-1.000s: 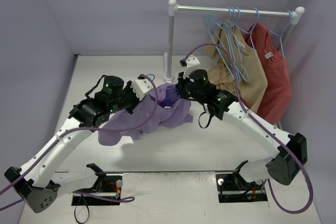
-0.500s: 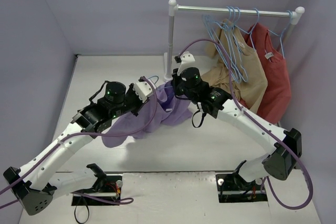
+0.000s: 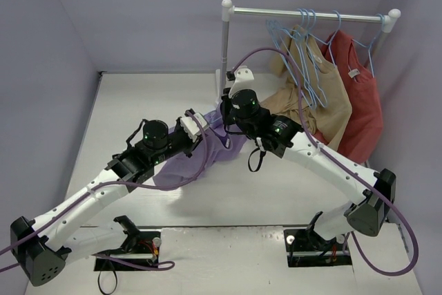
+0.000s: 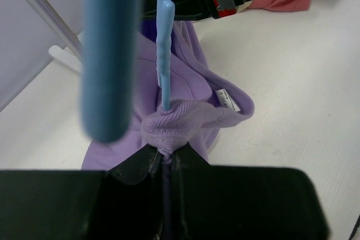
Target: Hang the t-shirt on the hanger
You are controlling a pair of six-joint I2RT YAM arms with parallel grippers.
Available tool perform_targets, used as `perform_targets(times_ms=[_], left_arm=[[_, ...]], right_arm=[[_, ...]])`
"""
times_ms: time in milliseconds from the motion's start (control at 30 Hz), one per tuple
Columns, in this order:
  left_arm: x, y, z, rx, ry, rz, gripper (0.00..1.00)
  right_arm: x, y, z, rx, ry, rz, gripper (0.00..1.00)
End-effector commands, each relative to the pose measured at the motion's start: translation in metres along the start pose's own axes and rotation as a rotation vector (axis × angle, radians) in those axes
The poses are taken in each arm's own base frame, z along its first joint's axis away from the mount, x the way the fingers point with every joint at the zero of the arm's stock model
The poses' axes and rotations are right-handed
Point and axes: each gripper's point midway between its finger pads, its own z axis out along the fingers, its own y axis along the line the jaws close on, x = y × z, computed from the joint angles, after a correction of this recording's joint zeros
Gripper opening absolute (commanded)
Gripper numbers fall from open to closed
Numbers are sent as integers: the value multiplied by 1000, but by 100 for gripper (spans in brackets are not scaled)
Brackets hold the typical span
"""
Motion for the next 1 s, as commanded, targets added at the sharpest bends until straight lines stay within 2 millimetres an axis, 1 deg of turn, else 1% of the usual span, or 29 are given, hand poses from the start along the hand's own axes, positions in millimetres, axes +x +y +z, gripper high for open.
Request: perform_targets(times_ms=[0, 67, 167, 267, 367, 400, 433, 467, 533, 600, 667, 700, 733, 767, 833, 867, 933, 967], left_arm=[[-65, 1, -12, -6, -276, 13, 0], [-63, 2, -14, -13, -285, 13, 0], [-55, 2, -16, -20, -287, 12, 0], [-47, 5, -18, -44, -278, 9, 0], [-44, 8, -21, -64, -278, 10, 0], [-42, 10, -23, -73, -277, 9, 0], [-41, 12, -23, -76, -275, 7, 0], [-41, 13, -24, -77, -276, 6, 0], [-40, 16, -25, -84, -276, 4, 0], [-40, 18, -25, -78, -274, 3, 0], [-37, 23, -24, -71, -269, -14, 0], [-38, 25, -23, -62, -269, -23, 0], [-38, 22, -22, -33, -269, -27, 0], [-37, 23, -21, -16, -267, -33, 0], [-40, 24, -22, -1, -272, -34, 0], [-41, 24, -22, 12, -272, -35, 0], [-42, 22, -23, 43, -264, -26, 0], [-46, 23, -24, 47, -265, -14, 0]], right_arm=[[-24, 16, 1, -32, -68, 38, 0], [-17, 14, 3, -28, -55, 24, 3], [-11, 10, 4, -29, -40, -7, 11], [-13, 6, 3, -42, -39, -23, 21], [-23, 0, -2, -56, -56, -37, 30], [-28, -5, -3, -75, -58, -35, 35], [-31, -1, -4, -125, -52, -42, 39], [-40, -14, -2, -123, -58, -33, 42], [-52, -15, -7, -187, -59, -46, 48], [-67, -28, -13, -208, -76, -77, 53], [-75, -34, -20, -244, -75, -137, 58], [-79, -42, -23, -253, -77, -162, 60], [-82, -50, -27, -263, -81, -180, 61], [-80, -45, -32, -330, -80, -222, 61], [-75, -53, -36, -383, -78, -298, 61], [-71, -50, -43, -457, -80, -349, 61], [-58, -53, -47, -519, -76, -446, 61], [-54, -56, -48, -536, -78, -484, 61]])
